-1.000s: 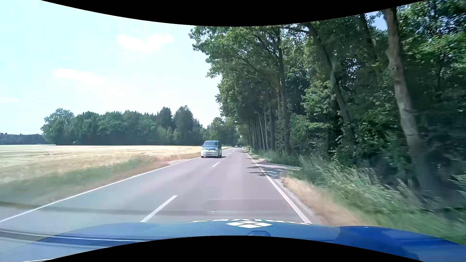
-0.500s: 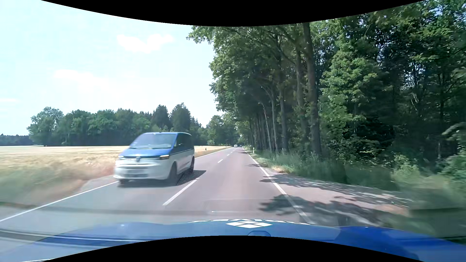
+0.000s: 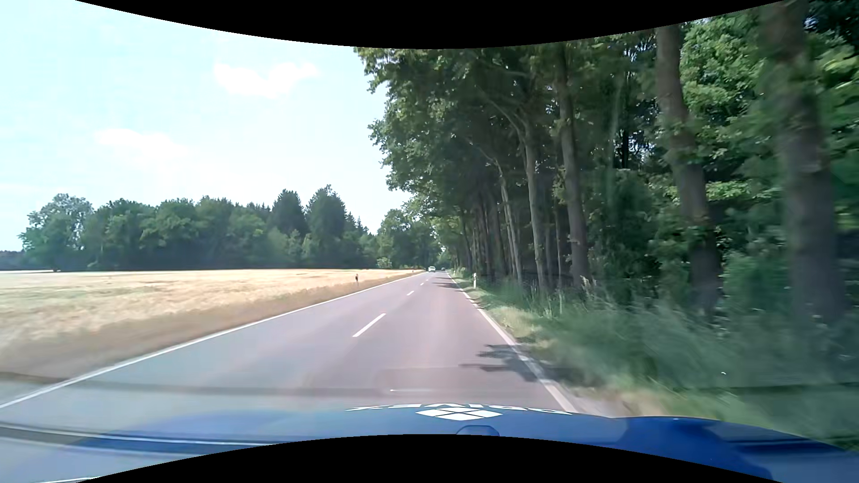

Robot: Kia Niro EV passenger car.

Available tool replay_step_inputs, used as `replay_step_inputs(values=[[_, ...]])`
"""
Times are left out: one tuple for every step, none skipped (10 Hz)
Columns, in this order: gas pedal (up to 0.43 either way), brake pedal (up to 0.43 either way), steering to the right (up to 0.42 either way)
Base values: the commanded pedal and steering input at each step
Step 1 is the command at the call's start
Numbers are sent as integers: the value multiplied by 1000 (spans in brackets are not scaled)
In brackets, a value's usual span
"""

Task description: Follow the waypoints while adhering to traffic rules and regulations

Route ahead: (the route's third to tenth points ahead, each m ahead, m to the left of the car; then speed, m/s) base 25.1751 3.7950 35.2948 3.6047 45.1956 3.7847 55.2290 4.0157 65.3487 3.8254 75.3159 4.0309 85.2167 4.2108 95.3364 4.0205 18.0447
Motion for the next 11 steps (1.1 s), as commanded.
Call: replay_step_inputs(values=[[209,0,2],[209,0,2],[209,0,1],[209,0,1],[209,0,1],[209,0,0],[209,0,-1],[209,0,-1],[209,0,-1],[209,0,0],[209,0,-1]])
